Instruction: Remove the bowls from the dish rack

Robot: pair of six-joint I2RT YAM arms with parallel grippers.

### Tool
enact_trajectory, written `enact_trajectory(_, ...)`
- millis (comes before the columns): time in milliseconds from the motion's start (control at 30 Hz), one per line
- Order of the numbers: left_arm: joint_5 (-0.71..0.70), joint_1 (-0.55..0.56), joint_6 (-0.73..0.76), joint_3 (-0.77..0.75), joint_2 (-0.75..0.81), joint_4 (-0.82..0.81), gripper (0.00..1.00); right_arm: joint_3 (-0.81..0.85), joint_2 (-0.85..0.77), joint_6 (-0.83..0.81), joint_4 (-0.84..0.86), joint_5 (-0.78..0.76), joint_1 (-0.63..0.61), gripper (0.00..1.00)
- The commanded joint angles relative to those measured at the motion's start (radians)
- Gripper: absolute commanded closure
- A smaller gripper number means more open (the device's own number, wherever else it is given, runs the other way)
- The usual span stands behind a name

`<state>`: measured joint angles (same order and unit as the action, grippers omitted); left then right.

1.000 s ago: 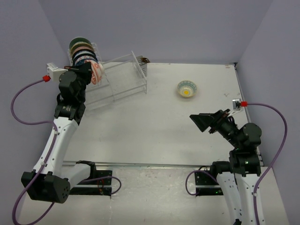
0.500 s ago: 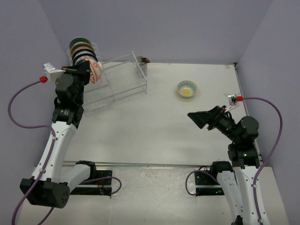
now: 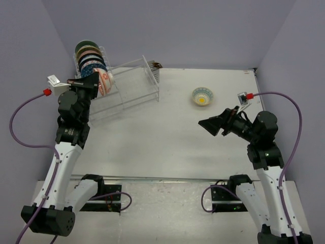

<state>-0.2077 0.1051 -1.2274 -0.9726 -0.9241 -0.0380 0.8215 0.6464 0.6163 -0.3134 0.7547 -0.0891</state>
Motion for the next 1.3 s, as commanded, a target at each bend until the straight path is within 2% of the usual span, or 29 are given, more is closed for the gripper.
enact_trajectory(0, 0.034, -0.007, -0.007, 0.006, 0.047, -0.118, 1.0, 0.064, 0.056, -0.072, -0.041, -0.012, -0.034, 0.01)
enact_trajectory(200, 0.099, -0.007, -0.06, 0.023, 0.057, -0.119, 1.0, 0.136, 0.199, -0.145, -0.102, -0.087, -0.178, 0.01)
enact_trajectory(367, 0.133, 0.014, -0.109, 0.049, 0.056, -0.137, 1.0, 0.125, 0.211, -0.109, -0.058, -0.097, -0.192, 0.01)
enact_trajectory(500, 0.09, 0.085, -0.092, 0.046, 0.039, -0.152, 1.0, 0.134, 0.208, -0.11, -0.072, -0.138, -0.196, 0.01)
enact_trajectory(700, 0.033, 0.212, -0.072, 0.043, 0.001, -0.194, 1.0, 0.085, 0.122, -0.075, -0.081, -0.288, -0.196, 0.01)
enact_trajectory(900, 0.019, 0.287, -0.031, 0.044, -0.045, -0.243, 1.0, 0.07, 0.009, -0.044, -0.147, -0.536, -0.196, 0.01)
enact_trajectory(1067, 0.013, 0.352, 0.002, 0.078, -0.091, -0.319, 1.0, 0.077, -0.057, -0.041, -0.222, -0.633, -0.195, 0.01)
enact_trajectory(1267, -0.018, 0.422, 0.026, 0.153, -0.131, -0.427, 1.0, 0.106, -0.129, -0.047, -0.296, -0.676, -0.195, 0.01)
